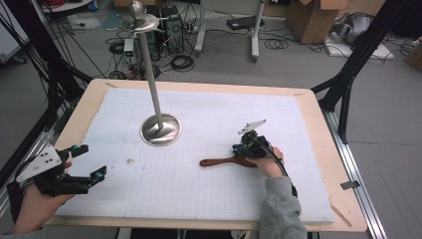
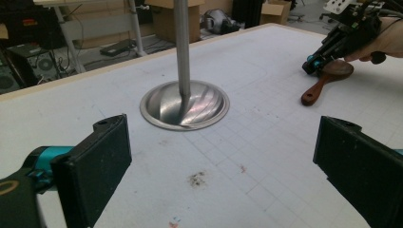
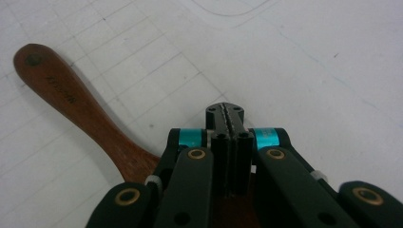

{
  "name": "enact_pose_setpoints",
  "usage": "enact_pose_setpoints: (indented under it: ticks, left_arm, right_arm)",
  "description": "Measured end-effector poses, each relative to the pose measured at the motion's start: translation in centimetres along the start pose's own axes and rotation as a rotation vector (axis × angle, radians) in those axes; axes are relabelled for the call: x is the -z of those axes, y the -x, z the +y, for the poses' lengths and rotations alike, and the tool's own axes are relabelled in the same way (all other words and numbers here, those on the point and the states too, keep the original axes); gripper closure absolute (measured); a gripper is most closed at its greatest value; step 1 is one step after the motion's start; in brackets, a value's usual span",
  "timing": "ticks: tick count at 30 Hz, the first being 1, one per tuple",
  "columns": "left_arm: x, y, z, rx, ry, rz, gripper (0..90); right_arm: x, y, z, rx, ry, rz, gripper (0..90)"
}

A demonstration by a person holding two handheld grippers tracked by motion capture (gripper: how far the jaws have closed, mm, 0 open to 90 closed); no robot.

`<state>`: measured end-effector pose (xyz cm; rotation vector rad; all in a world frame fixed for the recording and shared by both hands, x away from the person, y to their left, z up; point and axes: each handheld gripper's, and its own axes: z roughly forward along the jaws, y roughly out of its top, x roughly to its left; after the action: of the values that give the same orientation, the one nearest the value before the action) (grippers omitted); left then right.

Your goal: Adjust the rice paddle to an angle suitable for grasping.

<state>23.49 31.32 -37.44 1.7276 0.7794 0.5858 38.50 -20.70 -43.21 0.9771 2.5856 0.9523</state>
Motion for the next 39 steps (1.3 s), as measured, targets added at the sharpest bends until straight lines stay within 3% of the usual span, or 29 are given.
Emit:
enact_pose_setpoints:
  ticks: [14,23,26,39]
  left_arm:
    - [-3.3,0.6,1.0,-0.017,-0.003,-0.076,5.8]
    - [-5.7,1.2,1.6,-0.029,-0.013,-0.128,5.9]
    - [-6.8,1.6,1.9,-0.034,-0.015,-0.161,5.9]
    - [-8.6,2.2,2.5,-0.046,-0.015,-0.199,5.9]
  right_arm:
    - [1.4,-1.3,-1.3,0.016,-0.027,0.004,89.8]
    - [2.2,-2.0,-2.7,0.01,-0.003,0.062,89.9]
    - [2.5,-2.8,-2.8,0.008,-0.021,0.04,89.8]
    - [3.1,-4.6,-3.3,0.053,-0.042,0.029,89.9]
